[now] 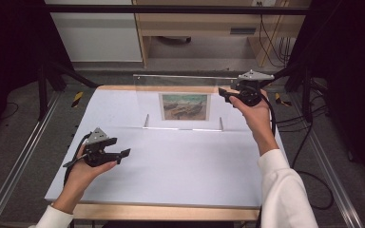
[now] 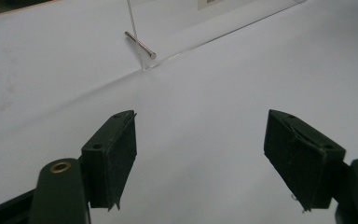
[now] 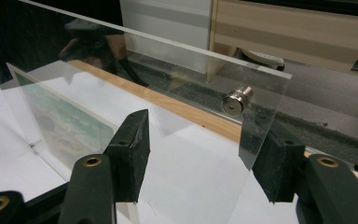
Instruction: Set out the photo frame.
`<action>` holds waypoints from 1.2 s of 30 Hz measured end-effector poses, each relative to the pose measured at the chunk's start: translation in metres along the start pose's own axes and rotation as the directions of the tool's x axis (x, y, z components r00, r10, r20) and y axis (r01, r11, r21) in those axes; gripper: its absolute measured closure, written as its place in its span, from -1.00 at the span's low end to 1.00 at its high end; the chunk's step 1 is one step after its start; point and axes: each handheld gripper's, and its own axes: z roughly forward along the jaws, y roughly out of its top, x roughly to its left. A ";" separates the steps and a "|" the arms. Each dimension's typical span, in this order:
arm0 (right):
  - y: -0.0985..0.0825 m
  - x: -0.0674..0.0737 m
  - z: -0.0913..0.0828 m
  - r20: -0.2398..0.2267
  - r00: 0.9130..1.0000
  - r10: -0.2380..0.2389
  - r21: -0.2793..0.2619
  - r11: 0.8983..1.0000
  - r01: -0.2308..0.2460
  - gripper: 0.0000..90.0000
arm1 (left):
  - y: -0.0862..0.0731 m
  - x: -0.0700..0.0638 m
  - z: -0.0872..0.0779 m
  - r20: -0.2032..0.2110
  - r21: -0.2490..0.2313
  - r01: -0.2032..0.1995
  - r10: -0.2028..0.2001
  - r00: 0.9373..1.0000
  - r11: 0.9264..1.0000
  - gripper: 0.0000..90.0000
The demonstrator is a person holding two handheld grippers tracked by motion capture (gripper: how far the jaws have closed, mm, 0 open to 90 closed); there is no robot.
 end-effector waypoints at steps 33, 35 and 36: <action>0.006 0.012 -0.020 0.107 0.994 0.008 0.071 0.997 -0.016 -0.83 | -0.004 -0.007 -0.001 -0.017 0.029 0.010 -0.010 1.000 1.000 -0.59; 0.006 0.015 -0.028 0.106 0.994 0.002 0.067 0.998 -0.009 -0.84 | -0.005 -0.009 -0.003 -0.026 0.032 0.012 -0.011 1.000 0.999 -0.63; 0.007 0.017 -0.032 0.108 0.994 0.002 0.064 0.998 -0.009 -0.84 | -0.005 -0.010 -0.003 -0.030 0.031 0.015 -0.014 0.999 0.999 -0.65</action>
